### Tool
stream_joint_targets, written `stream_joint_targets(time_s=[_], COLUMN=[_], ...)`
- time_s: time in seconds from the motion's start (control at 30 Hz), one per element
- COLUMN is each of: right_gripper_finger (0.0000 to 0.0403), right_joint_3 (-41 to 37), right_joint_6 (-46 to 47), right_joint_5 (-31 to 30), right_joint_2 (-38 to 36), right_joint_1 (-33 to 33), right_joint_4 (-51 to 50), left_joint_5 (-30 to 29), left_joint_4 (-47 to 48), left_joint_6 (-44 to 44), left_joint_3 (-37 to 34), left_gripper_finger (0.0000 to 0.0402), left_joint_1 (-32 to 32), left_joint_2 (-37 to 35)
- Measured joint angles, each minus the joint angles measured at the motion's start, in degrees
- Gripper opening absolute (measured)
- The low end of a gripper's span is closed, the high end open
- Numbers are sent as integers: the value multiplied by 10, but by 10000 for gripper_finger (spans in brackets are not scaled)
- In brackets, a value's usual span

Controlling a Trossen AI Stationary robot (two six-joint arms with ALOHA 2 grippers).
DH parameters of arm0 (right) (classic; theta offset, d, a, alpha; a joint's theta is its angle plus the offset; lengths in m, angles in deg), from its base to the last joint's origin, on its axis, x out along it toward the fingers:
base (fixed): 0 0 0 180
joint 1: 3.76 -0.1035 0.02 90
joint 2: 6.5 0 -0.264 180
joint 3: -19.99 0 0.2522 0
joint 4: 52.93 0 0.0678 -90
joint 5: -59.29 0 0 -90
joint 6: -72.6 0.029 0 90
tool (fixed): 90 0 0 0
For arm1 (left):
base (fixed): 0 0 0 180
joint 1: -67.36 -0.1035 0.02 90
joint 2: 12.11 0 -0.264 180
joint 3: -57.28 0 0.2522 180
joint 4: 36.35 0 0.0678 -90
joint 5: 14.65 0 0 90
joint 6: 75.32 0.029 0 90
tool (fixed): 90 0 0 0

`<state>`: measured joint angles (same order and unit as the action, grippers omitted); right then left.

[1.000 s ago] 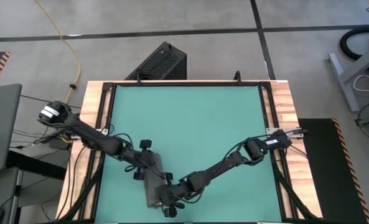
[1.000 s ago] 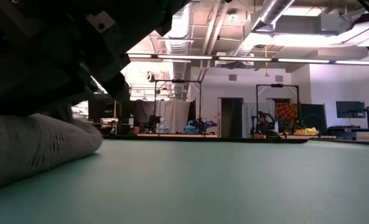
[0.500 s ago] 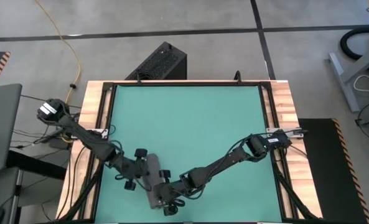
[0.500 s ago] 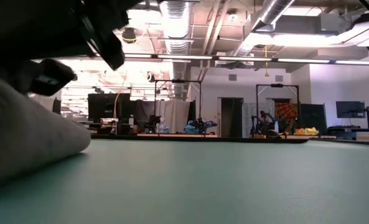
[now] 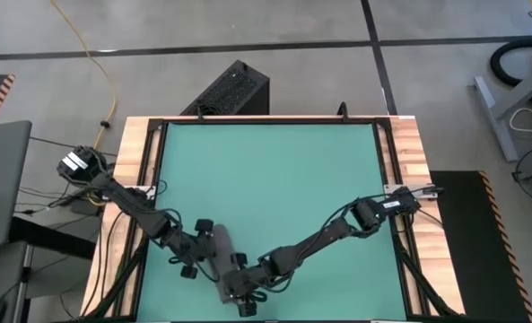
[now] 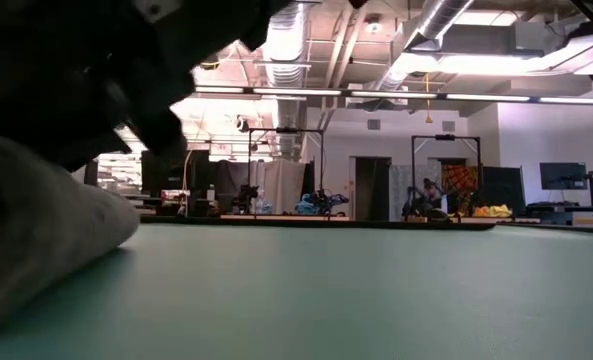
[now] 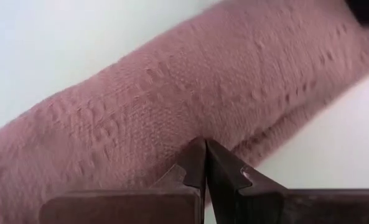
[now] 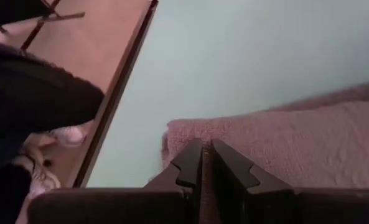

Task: Roll towel
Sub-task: Roll the gray towel

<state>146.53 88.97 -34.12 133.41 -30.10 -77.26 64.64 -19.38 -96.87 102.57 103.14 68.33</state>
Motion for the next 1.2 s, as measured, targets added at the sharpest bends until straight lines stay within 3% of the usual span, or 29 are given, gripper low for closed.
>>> stream_joint_targets(time_s=[0.17,0.43,0.53,0.8,0.9,1.07,1.2], right_gripper_finger=[60,60,60,60,60,60,60], right_joint_3=[2,1,2,2,2,3,2], right_joint_6=[-8,-46,-46,0,7,7,15], right_joint_5=[5,9,16,21,22,31,58], right_joint_2=[-11,-53,-36,6,8,7,7], right_joint_1=[-2,-4,-7,-5,-2,-2,-1], right_joint_4=[-55,-18,19,-31,-59,-75,-84], left_joint_5=[7,0,10,2,-22,-122,-120], left_joint_4=[5,-19,-17,14,7,65,105], left_joint_6=[-16,-34,-21,-10,13,29,12], left_joint_3=[-7,-24,-21,-19,-19,-19,-27], left_gripper_finger=[0,0,0,0,0,0,0], left_joint_1=[10,14,15,15,15,3,-22], left_joint_2=[2,2,-5,-67,-112,-174,-170])
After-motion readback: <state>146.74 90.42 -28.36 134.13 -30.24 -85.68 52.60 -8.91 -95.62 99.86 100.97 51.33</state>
